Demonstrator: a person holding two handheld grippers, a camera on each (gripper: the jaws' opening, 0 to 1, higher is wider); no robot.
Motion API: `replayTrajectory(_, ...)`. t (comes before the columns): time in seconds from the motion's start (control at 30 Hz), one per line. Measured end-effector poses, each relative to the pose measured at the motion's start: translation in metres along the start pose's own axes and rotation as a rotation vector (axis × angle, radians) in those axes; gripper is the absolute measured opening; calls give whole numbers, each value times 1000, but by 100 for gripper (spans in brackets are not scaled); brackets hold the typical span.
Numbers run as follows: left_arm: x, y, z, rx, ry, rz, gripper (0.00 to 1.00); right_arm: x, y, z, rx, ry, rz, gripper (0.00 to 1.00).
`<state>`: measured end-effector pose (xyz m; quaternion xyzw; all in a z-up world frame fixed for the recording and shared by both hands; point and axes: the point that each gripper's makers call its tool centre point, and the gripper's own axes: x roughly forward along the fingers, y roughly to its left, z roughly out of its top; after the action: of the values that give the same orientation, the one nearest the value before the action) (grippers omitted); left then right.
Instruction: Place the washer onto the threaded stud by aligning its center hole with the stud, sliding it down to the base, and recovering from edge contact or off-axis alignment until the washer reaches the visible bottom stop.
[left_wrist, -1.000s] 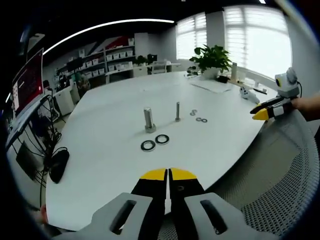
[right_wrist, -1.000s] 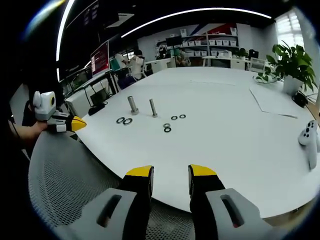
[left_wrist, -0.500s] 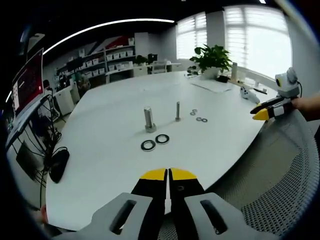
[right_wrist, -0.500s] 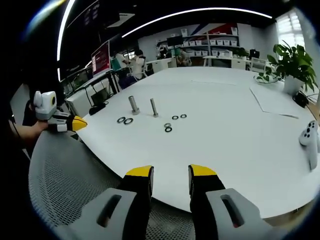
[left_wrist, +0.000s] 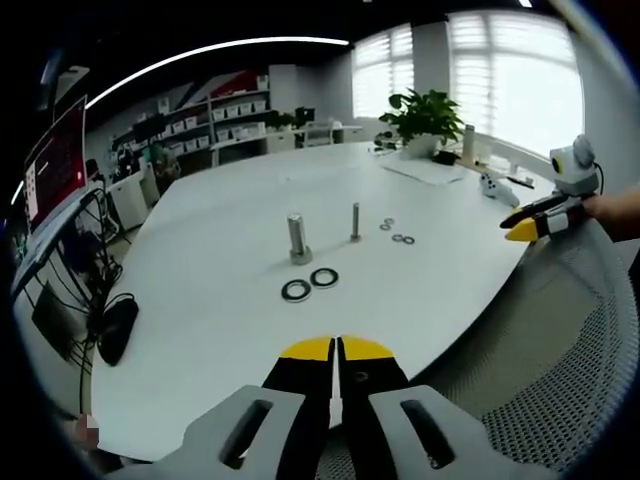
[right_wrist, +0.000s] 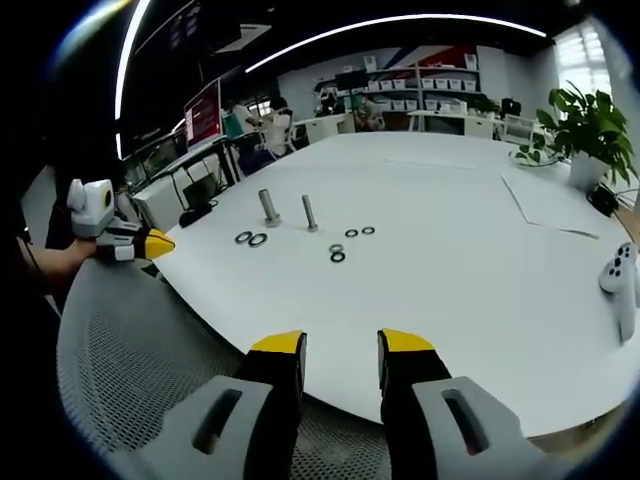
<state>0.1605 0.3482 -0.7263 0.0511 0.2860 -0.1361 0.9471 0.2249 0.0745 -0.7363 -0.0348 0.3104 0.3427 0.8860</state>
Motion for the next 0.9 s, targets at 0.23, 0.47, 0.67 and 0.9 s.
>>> replayTrajectory(0.23,0,0,0,-1,0,-1,0,1,19,-6,-25,59,126,31)
replayTrajectory(0.47,0,1,1,-2,-4,1,0,3,14,25,-23,65,177,29)
replayTrajectory(0.67,0,0,0,0,-1,-3,0,16,34,75,-153,24,283,30)
replayTrajectory(0.9,0,-1,-1,8,1,-8,1,47,74,105,-263,55,414,34)
